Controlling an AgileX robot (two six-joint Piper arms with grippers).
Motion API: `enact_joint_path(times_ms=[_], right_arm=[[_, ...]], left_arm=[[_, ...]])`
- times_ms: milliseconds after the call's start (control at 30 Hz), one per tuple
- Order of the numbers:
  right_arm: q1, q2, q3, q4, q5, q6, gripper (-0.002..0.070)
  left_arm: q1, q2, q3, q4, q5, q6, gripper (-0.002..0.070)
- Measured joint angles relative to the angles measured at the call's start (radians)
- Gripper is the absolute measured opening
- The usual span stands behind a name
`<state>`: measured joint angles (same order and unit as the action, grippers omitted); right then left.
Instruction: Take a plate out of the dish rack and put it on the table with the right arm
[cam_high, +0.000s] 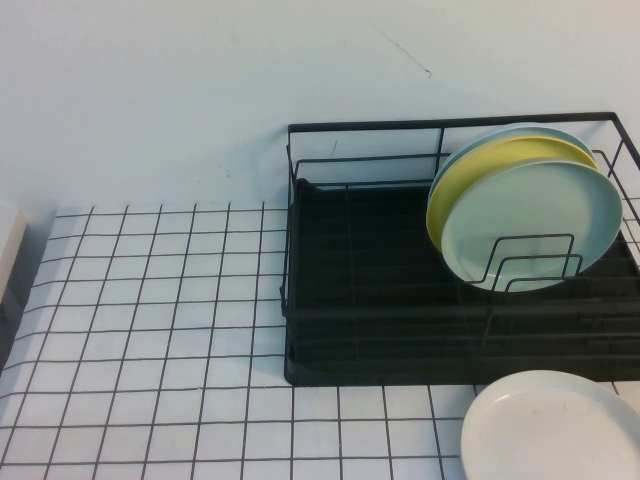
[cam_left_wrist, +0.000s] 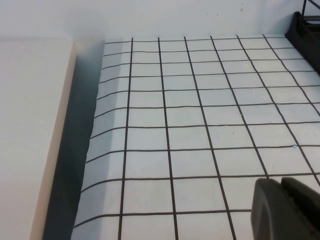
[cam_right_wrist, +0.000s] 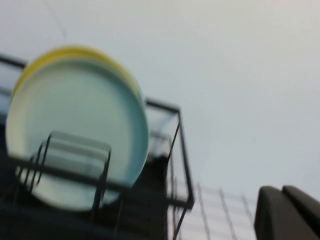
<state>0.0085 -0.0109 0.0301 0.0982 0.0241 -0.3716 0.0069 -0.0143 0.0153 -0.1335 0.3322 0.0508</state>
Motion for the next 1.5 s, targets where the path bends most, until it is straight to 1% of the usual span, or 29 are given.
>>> enact_joint_path(times_ms=[133,267,333,400,467,600,667,767,900,967,1067,1233,1333,1433,1500], right_arm=[[0.0,0.0,0.0,0.0,-0.272,0.016,-0.0003],[0.0,-0.001,0.0,0.031,-0.523,0.126,-0.0003],[0.0,-0.001,0.0,0.058,-0.606,0.131,-0.0003],[0.0,-0.001,0.0,0.085,-0.637,0.101,-0.0003],[0.0,-0.002,-0.017,0.097,-0.572,0.09,-0.0003],[0.0,0.0,-0.152,0.099,-0.207,0.035,-0.0003],[0.0,0.025,-0.232,0.099,-0.065,0.002,-0.0003],[0.0,0.114,-0.355,0.099,0.116,-0.021,-0.0003],[0.0,0.314,-0.522,0.099,0.35,-0.05,-0.0003],[0.0,0.421,-0.589,0.099,0.431,-0.1,-0.0003],[0.0,0.59,-0.672,0.103,0.492,-0.228,-0.0003],[0.0,0.854,-0.758,0.135,0.462,-0.48,0.0004],[0.009,0.995,-0.8,0.193,0.438,-0.628,0.0061],[0.032,1.12,-0.845,0.269,0.42,-0.738,0.0186],[0.054,1.192,-0.873,0.316,0.396,-0.813,0.0297]], left_arm=[[0.0,0.0,0.0,0.0,0.0,0.0,-0.0003],[0.0,0.0,0.0,0.0,0.0,0.0,-0.0003],[0.0,0.0,0.0,0.0,0.0,0.0,-0.0003],[0.0,0.0,0.0,0.0,0.0,0.0,-0.0003],[0.0,0.0,0.0,0.0,0.0,0.0,-0.0003],[0.0,0.0,0.0,0.0,0.0,0.0,-0.0003],[0.0,0.0,0.0,0.0,0.0,0.0,-0.0003],[0.0,0.0,0.0,0.0,0.0,0.0,-0.0003],[0.0,0.0,0.0,0.0,0.0,0.0,-0.0003],[0.0,0.0,0.0,0.0,0.0,0.0,-0.0003],[0.0,0.0,0.0,0.0,0.0,0.0,-0.0003],[0.0,0.0,0.0,0.0,0.0,0.0,-0.0003],[0.0,0.0,0.0,0.0,0.0,0.0,-0.0003],[0.0,0.0,0.0,0.0,0.0,0.0,-0.0003],[0.0,0.0,0.0,0.0,0.0,0.0,-0.0003]])
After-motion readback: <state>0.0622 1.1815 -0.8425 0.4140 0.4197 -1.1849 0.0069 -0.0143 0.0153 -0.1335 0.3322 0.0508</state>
